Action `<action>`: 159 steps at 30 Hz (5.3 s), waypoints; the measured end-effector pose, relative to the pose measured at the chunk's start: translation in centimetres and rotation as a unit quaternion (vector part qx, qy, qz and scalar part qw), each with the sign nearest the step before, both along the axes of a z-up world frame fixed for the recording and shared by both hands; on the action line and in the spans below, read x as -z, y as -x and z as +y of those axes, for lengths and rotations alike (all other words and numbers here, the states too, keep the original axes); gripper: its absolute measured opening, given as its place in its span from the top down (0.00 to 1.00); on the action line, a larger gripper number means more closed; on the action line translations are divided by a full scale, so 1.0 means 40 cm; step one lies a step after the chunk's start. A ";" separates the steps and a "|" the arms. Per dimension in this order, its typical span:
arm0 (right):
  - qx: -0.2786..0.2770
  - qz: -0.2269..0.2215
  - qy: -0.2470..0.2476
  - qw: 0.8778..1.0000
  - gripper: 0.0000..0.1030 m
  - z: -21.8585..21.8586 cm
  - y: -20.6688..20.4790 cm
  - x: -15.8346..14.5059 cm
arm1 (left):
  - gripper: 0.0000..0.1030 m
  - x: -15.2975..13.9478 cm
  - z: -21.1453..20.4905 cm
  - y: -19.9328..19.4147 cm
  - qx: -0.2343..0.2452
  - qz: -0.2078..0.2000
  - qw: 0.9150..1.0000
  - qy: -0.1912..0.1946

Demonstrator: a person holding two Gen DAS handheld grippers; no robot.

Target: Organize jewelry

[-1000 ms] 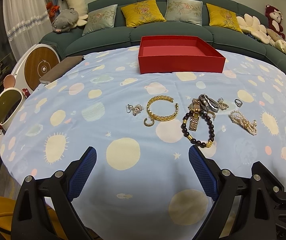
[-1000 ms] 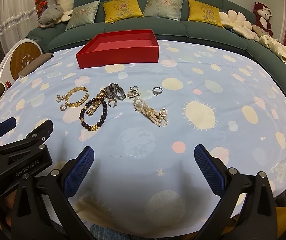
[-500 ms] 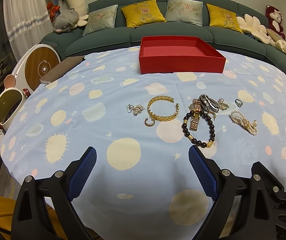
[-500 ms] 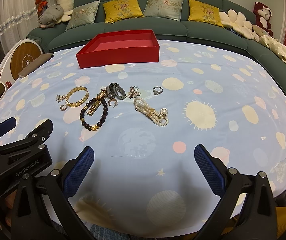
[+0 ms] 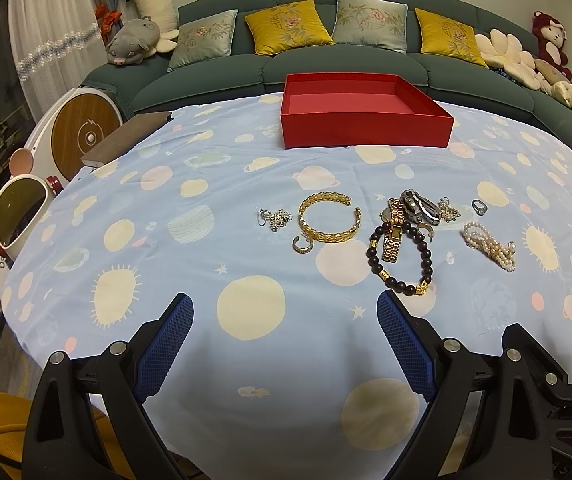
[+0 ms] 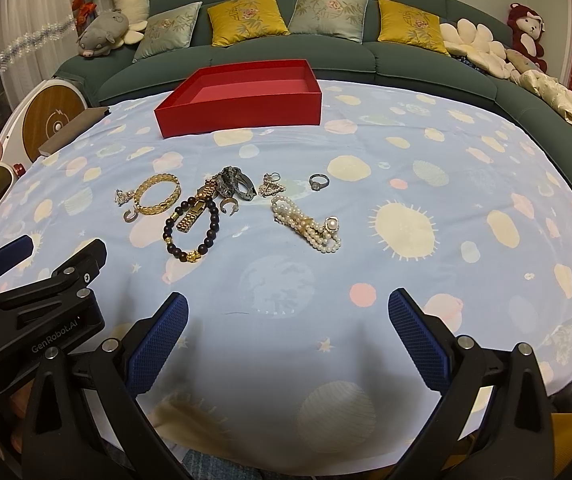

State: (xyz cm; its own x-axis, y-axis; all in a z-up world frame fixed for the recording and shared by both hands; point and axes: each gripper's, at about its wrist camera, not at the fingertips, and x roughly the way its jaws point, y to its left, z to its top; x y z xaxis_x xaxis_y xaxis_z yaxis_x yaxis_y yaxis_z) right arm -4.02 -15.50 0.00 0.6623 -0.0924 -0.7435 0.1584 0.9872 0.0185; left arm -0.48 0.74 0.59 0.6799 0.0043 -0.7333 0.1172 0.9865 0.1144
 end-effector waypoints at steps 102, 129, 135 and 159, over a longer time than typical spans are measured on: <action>-0.035 0.007 -0.058 0.998 0.88 -0.102 -0.201 0.053 | 0.23 0.103 -0.047 -0.170 0.048 0.100 0.990 0.087; -0.045 -0.020 -0.077 0.996 0.88 -0.092 -0.173 -0.007 | 0.95 0.013 -0.046 -0.137 0.076 0.045 0.991 0.102; -0.057 -0.034 -0.097 0.993 0.88 -0.073 -0.173 -0.046 | 0.95 -0.044 -0.040 -0.142 0.078 0.031 0.990 0.111; -0.062 -0.069 -0.083 0.992 0.88 -0.155 -0.584 -0.214 | 0.95 -0.223 -0.152 -0.578 0.080 -0.055 0.993 0.066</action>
